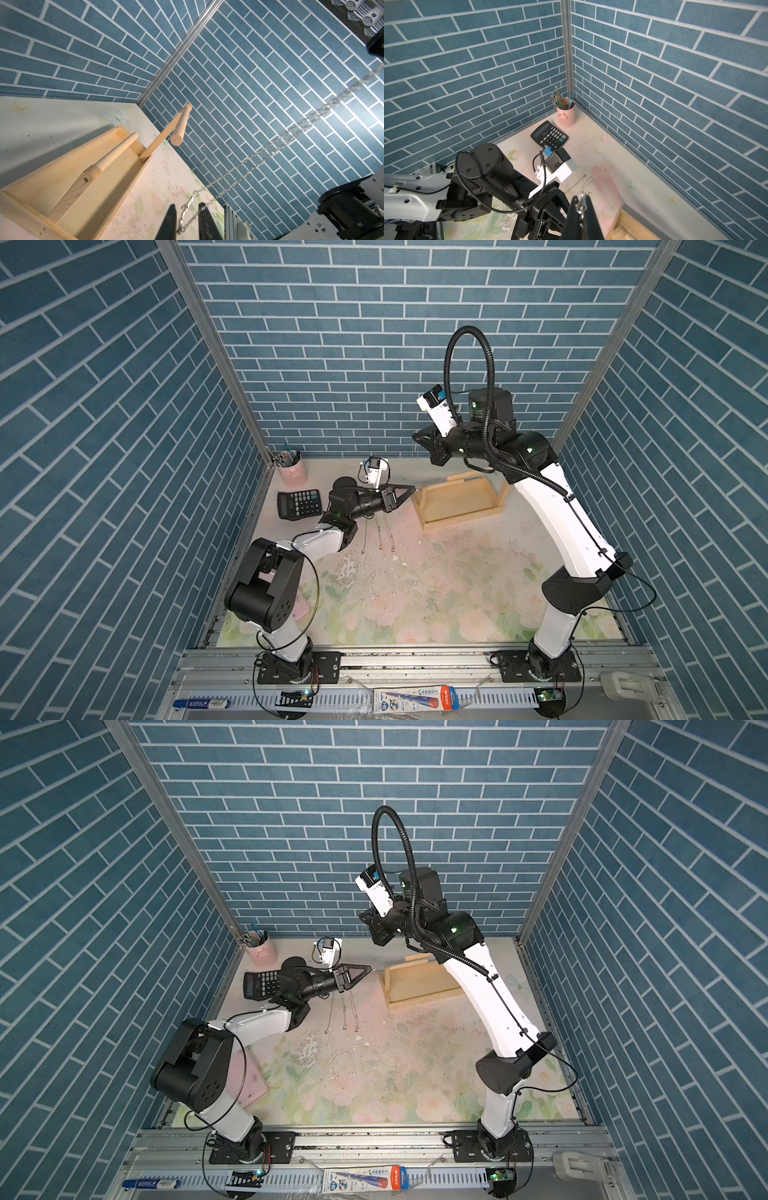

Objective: Take the necklace off the jewelry display stand
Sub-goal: Place the necklace at the center of the board.

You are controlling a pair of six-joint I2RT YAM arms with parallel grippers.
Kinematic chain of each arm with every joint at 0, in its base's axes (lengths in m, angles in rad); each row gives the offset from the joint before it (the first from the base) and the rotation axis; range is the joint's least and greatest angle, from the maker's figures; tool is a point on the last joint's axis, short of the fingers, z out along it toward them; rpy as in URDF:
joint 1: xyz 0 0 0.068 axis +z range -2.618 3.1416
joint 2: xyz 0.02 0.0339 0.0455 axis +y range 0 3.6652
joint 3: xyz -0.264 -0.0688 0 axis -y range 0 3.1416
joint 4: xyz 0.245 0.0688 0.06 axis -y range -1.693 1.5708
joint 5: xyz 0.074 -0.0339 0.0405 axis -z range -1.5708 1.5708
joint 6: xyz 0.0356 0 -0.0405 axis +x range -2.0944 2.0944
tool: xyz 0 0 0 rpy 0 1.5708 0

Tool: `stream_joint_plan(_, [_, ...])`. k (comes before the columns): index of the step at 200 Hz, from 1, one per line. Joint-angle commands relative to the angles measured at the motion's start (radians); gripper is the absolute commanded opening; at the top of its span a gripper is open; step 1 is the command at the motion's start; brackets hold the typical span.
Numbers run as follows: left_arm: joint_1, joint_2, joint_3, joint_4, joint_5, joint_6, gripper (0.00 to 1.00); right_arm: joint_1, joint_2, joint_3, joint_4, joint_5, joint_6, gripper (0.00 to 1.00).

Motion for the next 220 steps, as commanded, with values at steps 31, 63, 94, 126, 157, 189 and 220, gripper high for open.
stream_joint_plan(31, [0.008, -0.027, -0.016, 0.016, 0.002, 0.017, 0.21, 0.007, -0.03, -0.004, 0.016, 0.004, -0.041, 0.0])
stream_joint_plan(63, [0.007, -0.028, -0.018, 0.014, 0.001, 0.017, 0.21, 0.007, -0.031, -0.003, 0.015, 0.004, -0.04, 0.0])
stream_joint_plan(94, [0.007, -0.032, -0.021, 0.01, -0.001, 0.018, 0.17, 0.007, -0.032, -0.004, 0.017, 0.006, -0.04, 0.0])
stream_joint_plan(126, [0.007, -0.038, -0.026, 0.005, -0.002, 0.023, 0.15, 0.008, -0.03, -0.003, 0.017, 0.006, -0.039, 0.0])
stream_joint_plan(157, [0.007, -0.04, -0.029, 0.004, -0.001, 0.023, 0.14, 0.007, -0.029, -0.004, 0.02, 0.006, -0.04, 0.0])
stream_joint_plan(189, [0.007, -0.042, -0.036, 0.005, -0.005, 0.023, 0.13, 0.008, -0.027, 0.003, 0.02, 0.006, -0.039, 0.0])
stream_joint_plan(220, [0.007, -0.045, -0.039, -0.002, -0.007, 0.029, 0.12, 0.007, -0.029, 0.003, 0.018, 0.006, -0.04, 0.0])
